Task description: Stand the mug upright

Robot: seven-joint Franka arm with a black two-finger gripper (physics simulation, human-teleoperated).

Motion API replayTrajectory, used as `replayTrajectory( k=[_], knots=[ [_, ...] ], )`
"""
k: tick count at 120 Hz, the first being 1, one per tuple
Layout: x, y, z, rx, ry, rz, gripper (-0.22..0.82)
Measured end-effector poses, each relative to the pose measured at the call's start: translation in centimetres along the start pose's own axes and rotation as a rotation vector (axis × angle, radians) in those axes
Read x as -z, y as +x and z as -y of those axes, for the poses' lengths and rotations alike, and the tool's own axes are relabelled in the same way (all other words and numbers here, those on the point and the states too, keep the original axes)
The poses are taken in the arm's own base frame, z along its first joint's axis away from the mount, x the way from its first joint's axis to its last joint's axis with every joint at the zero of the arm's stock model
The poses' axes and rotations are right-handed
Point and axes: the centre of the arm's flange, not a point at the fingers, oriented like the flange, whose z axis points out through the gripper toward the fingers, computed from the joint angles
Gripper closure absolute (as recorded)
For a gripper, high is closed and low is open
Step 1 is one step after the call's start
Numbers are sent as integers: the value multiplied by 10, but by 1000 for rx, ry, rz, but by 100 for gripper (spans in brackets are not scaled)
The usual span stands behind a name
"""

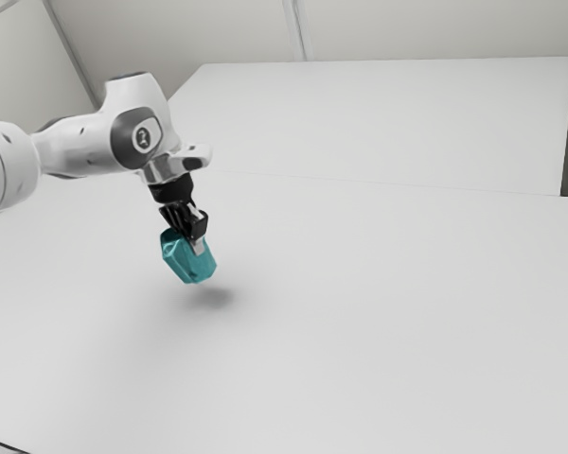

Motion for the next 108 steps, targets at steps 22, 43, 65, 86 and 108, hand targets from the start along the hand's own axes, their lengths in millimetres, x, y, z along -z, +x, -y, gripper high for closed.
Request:
replayTrajectory(
  k=[22,43,65,86,108],
  knots=[
    [-13,8,2,64,62,56,79],
    [-30,13,3,126,100,94,79],
    [-45,19,4,186,118,113,79],
    [-53,22,7,237,127,112,79],
    [-57,25,5,273,132,103,77]
  ],
)
